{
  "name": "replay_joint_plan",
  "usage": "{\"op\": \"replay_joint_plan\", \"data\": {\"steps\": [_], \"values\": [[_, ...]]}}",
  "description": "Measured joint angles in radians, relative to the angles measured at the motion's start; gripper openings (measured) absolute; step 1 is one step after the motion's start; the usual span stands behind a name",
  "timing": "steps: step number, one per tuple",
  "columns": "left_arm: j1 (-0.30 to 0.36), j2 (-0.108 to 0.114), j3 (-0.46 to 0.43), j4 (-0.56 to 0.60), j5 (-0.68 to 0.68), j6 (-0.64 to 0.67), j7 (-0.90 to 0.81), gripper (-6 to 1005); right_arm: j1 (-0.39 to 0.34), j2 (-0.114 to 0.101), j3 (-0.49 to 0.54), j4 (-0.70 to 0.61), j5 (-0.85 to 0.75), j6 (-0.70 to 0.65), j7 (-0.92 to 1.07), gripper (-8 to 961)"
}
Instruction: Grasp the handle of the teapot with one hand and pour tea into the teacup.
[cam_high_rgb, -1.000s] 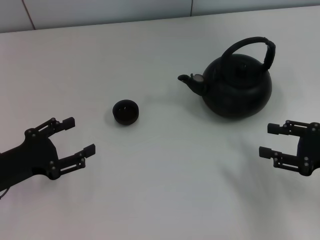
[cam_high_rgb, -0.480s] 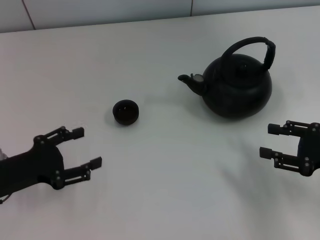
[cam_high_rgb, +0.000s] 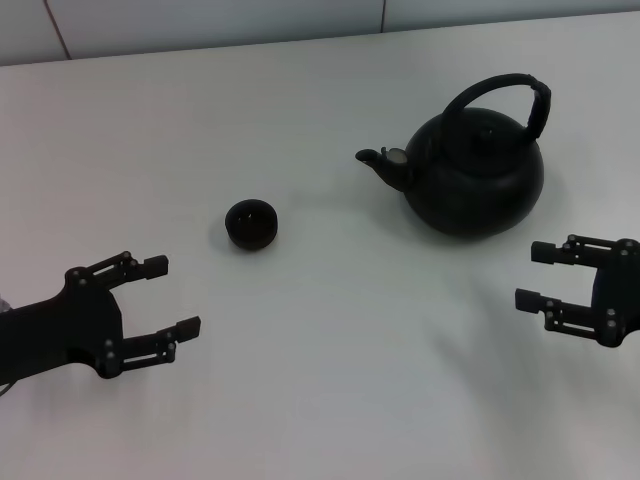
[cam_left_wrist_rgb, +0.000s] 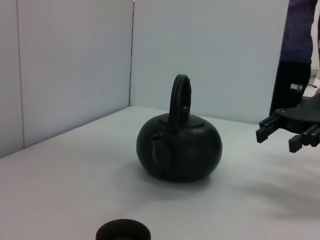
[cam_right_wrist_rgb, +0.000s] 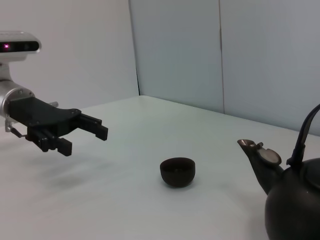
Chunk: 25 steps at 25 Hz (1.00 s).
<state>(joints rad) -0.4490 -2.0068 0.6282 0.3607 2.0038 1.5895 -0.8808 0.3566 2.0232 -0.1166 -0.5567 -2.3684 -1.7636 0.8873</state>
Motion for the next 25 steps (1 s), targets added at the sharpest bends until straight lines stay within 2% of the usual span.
{"op": "replay_joint_plan", "data": {"steps": [19,25], "values": [[-0.007,0.000,0.001,0.021,0.001,0.005,-0.026,843,0.001,0.001,0.000,0.001,-0.005,0.000,0.002,633],[-0.007,0.000,0.001,0.024,0.001,0.008,-0.027,843,0.008,0.011,0.000,0.003,-0.007,0.005,0.003,633]]}}
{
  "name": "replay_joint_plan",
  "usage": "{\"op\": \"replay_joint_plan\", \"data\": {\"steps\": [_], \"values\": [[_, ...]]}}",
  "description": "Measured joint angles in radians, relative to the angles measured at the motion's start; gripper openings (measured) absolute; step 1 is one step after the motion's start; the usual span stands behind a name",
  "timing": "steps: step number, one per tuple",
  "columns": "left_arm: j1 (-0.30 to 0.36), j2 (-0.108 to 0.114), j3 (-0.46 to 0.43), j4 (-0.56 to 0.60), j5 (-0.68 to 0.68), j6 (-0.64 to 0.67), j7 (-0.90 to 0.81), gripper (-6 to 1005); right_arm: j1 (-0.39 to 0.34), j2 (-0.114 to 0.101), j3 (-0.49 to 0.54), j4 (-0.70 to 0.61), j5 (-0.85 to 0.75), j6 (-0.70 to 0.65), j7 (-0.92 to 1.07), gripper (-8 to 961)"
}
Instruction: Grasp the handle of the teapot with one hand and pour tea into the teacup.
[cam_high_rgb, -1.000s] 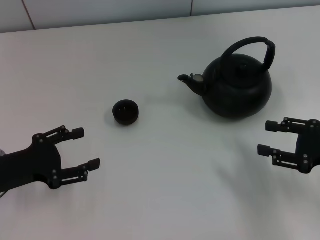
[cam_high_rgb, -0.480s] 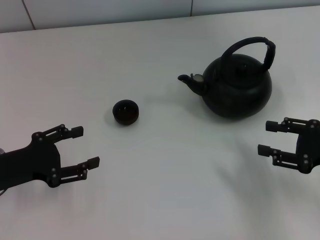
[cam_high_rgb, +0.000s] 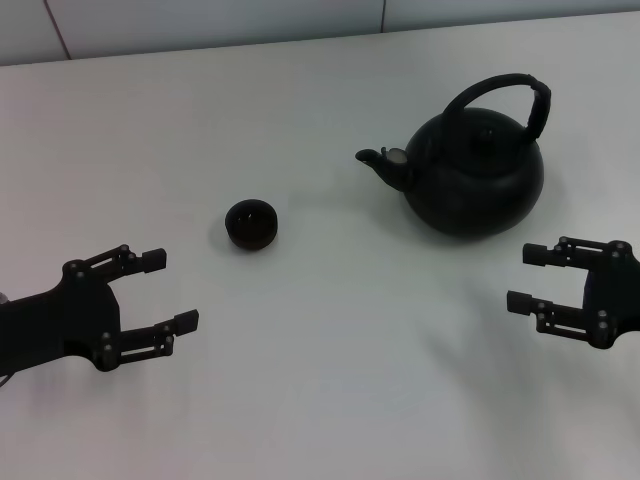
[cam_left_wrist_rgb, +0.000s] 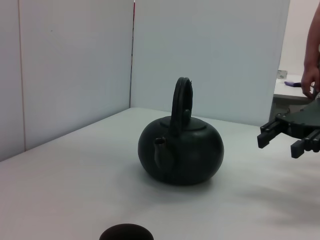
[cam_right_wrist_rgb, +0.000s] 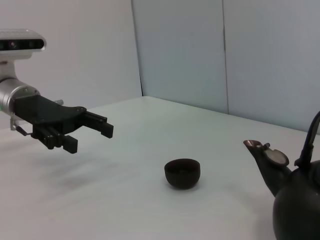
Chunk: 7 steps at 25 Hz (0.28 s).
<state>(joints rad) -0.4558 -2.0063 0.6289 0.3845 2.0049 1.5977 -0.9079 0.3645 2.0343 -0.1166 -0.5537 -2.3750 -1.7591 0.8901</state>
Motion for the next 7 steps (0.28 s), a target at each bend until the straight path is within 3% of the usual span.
{"op": "replay_joint_plan", "data": {"steps": [7], "values": [[0.000,0.000,0.000,0.001,0.000,0.003,0.000,843,0.004,0.004,-0.010,0.002,-0.001,0.000,0.007,633]]}}
